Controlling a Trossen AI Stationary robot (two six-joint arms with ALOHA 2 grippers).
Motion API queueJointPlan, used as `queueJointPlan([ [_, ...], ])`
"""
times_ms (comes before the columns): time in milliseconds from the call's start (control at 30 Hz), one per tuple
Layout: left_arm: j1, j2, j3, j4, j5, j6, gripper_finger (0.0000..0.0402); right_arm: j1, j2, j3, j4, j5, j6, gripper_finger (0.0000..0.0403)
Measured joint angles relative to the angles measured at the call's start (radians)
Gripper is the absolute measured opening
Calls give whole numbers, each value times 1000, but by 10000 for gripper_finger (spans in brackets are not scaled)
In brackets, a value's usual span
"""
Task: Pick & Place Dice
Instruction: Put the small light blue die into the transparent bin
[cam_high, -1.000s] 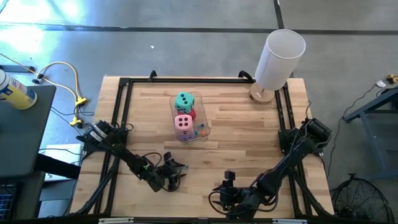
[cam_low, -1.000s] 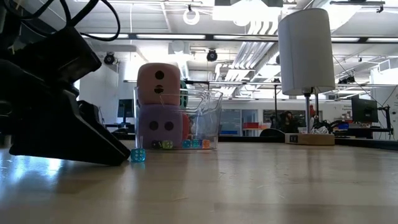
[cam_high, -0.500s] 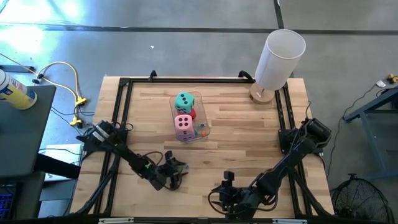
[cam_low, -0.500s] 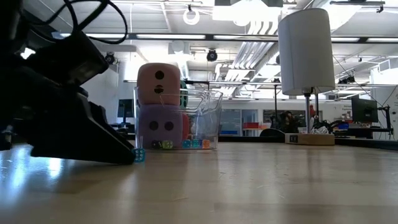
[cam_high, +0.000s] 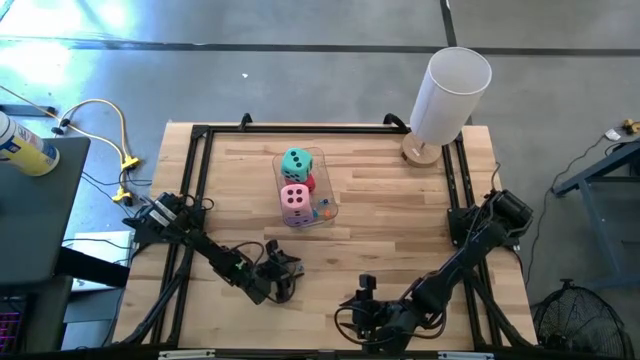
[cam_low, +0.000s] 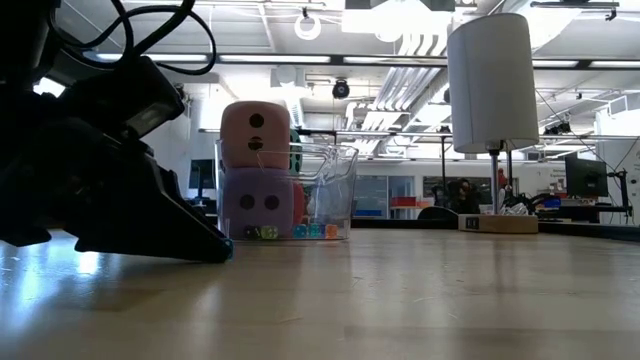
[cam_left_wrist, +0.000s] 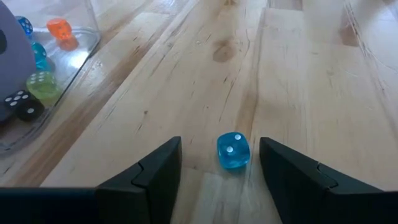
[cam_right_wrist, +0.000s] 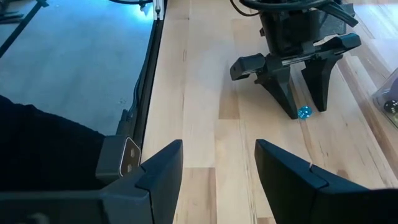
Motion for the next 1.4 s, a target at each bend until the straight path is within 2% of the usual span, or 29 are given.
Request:
queueJointPlan([
  [100,0,0,0,-1,0,0,203,0,0,0,0,0,0,192],
  [200,0,0,-1,-3,1,2,182,0,0,0,0,0,0,192],
  [533,0,0,-2,-7,6,7,38,0,0,-1,0,0,-36,192],
  [667,7,-4,-2,-7,22,6,38,0,1,-1,0,0,-78,192],
  [767,28,-44,-3,-48,87,7,38,-5,1,-1,0,0,-100,192],
  [833,46,-94,-3,-105,134,7,38,-10,1,-1,0,-1,-105,192],
  [967,67,-243,-8,-229,165,34,38,-25,1,-1,-6,-5,-112,192],
  [1133,89,-504,-5,-391,167,93,38,-44,1,-1,-8,-33,-131,192],
  [1267,129,-738,-4,-489,167,205,38,-58,1,-1,-16,-34,-155,192],
  [1400,230,-953,-4,-576,202,250,38,-77,1,-1,-23,-33,-183,192],
])
